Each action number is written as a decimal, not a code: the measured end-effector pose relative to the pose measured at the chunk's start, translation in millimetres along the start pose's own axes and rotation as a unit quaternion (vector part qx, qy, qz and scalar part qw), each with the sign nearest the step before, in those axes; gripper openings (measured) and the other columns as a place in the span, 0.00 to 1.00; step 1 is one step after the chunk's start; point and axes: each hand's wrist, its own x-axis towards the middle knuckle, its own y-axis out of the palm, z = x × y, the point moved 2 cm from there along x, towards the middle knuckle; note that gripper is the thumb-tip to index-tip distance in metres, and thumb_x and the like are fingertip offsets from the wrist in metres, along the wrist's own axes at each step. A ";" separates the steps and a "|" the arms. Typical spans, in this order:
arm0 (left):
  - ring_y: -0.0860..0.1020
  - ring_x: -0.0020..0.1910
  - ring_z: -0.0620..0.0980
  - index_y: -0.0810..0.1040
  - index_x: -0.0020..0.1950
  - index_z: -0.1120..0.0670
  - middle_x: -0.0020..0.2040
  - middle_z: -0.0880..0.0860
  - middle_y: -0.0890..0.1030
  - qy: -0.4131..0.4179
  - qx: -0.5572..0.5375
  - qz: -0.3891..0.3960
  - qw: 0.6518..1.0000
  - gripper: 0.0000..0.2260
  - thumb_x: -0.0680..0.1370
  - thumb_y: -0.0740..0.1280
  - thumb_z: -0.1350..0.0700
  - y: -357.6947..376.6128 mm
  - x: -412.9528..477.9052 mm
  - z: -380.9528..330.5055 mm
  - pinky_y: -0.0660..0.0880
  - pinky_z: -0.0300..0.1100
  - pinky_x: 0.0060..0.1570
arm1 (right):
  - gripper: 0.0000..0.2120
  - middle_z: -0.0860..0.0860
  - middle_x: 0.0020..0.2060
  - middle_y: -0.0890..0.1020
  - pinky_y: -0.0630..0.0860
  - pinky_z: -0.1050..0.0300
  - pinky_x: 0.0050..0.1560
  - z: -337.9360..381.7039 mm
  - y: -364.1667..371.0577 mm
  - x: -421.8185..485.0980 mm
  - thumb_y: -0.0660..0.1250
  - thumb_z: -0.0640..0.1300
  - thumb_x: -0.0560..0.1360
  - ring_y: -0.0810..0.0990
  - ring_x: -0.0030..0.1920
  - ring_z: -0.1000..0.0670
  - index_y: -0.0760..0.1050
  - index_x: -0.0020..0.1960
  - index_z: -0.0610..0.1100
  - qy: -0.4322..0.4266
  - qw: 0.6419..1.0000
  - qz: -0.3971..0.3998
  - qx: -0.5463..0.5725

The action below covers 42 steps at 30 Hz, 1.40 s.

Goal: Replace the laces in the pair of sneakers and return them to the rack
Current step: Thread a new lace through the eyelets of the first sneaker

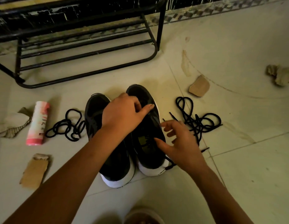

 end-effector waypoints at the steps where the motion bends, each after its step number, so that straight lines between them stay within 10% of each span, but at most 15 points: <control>1: 0.75 0.40 0.45 0.78 0.41 0.48 0.44 0.47 0.74 -0.003 -0.006 0.004 1.000 0.21 0.72 0.59 0.32 2.8 0.9 -3.7 0.71 0.39 0.34 | 0.21 0.58 0.52 0.70 0.70 0.72 0.46 1.8 4.8 2.6 0.71 0.50 0.70 0.73 0.51 0.60 0.72 0.62 0.52 0.000 1.000 -0.010 -0.017; 8: 0.78 0.42 0.44 0.77 0.39 0.46 0.38 0.43 0.78 -0.020 -0.071 0.059 0.995 0.05 0.74 0.69 0.47 11.8 9.7 -6.1 0.72 0.38 0.39 | 0.23 0.53 0.58 0.69 0.66 0.71 0.52 4.7 19.7 16.8 0.66 0.41 0.74 0.70 0.59 0.54 0.70 0.68 0.47 -0.003 0.999 -0.041 -0.026; 23: 0.77 0.45 0.42 0.83 0.49 0.51 0.49 0.48 0.82 0.065 -0.092 0.151 0.982 0.05 0.75 0.69 0.55 6.6 16.1 0.8 0.70 0.37 0.49 | 0.22 0.52 0.60 0.70 0.75 0.60 0.54 3.2 23.1 17.8 0.65 0.40 0.74 0.73 0.57 0.53 0.70 0.68 0.47 0.001 0.998 -0.060 -0.026; 28: 0.76 0.51 0.46 0.77 0.50 0.53 0.50 0.49 0.79 0.128 -0.104 0.048 0.985 0.04 0.78 0.65 0.57 1.0 10.2 3.3 0.71 0.39 0.52 | 0.21 0.50 0.62 0.69 0.75 0.57 0.58 5.1 26.8 19.7 0.62 0.36 0.75 0.72 0.60 0.50 0.71 0.68 0.43 -0.008 0.996 -0.082 -0.032; 42: 0.82 0.50 0.43 0.76 0.49 0.56 0.44 0.50 0.85 0.085 -0.361 0.293 0.881 0.04 0.77 0.63 0.62 -15.9 -5.0 17.7 0.73 0.40 0.60 | 0.20 0.45 0.64 0.65 0.76 0.52 0.55 12.6 35.4 21.6 0.59 0.35 0.77 0.70 0.62 0.44 0.70 0.69 0.43 0.022 0.989 -0.118 -0.082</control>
